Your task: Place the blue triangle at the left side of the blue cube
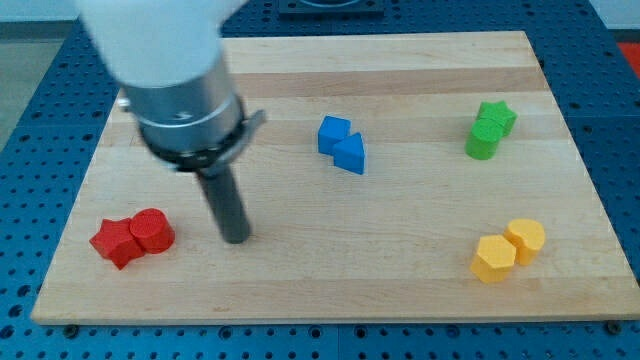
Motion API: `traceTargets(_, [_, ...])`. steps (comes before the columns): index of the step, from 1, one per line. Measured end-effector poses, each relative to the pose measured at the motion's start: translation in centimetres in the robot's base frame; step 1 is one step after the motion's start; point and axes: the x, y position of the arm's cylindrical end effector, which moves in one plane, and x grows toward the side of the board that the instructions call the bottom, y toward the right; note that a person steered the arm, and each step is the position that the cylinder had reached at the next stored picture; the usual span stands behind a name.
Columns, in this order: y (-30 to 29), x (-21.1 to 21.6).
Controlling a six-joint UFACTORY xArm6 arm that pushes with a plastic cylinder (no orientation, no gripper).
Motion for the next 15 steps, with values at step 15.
traceTargets(15, [9.2, -6.4])
